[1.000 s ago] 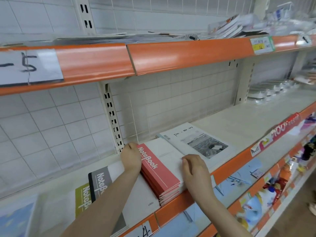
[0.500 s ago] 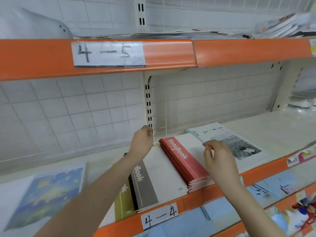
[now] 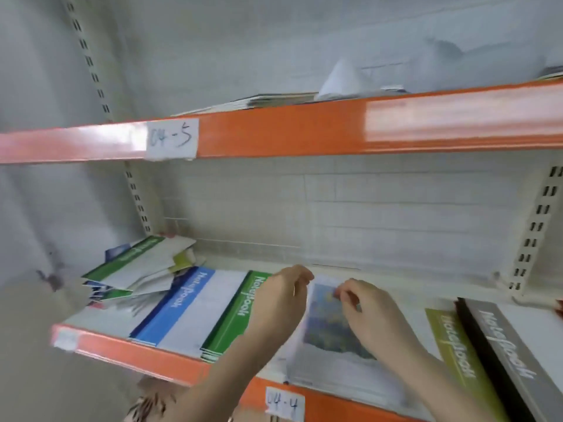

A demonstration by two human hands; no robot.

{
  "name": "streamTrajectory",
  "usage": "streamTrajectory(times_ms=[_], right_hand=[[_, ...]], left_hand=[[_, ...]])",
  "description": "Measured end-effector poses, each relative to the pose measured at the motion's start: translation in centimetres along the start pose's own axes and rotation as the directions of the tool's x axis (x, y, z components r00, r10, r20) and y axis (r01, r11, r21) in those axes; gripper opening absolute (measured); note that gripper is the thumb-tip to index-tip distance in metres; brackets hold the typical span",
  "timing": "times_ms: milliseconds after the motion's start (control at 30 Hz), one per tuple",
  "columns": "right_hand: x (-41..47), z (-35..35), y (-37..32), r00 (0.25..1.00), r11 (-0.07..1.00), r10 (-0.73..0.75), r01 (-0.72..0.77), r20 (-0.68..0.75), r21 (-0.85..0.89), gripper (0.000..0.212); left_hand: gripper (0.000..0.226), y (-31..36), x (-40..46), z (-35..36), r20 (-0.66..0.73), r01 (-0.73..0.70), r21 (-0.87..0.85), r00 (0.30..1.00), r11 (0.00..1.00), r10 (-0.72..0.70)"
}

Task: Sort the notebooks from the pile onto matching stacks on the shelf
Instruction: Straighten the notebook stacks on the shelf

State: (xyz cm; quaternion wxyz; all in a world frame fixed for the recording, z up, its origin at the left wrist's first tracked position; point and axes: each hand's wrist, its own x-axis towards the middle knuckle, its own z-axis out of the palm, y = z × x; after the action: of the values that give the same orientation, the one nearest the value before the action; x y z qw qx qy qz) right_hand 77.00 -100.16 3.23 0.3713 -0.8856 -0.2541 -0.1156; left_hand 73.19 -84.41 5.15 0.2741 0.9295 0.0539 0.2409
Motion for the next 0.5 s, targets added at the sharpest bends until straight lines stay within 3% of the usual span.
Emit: streamTrajectory(times_ms=[167, 300, 500], right_hand=[[4.4, 7.9, -6.6, 0.988, 0.994, -0.054, 0.039, 0.147, 0.102, 0.021], [8.0, 13.4, -11.4, 0.965, 0.988, -0.091, 0.057, 0.247, 0.142, 0.023], [13.2, 21.9, -17.2, 0.954, 0.986, -0.114, 0.075, 0.276, 0.146, 0.021]], left_hand=[[0.027, -10.0, 0.2, -7.2, -0.226, 0.135, 0.139, 0.969, 0.981, -0.101], [0.026, -19.7, 1.5, -12.3, -0.250, 0.277, 0.292, 0.946, 0.916, -0.206], [0.029, -32.0, 2.6, -17.6, -0.322, 0.513, 0.266, 0.845, 0.816, -0.426]])
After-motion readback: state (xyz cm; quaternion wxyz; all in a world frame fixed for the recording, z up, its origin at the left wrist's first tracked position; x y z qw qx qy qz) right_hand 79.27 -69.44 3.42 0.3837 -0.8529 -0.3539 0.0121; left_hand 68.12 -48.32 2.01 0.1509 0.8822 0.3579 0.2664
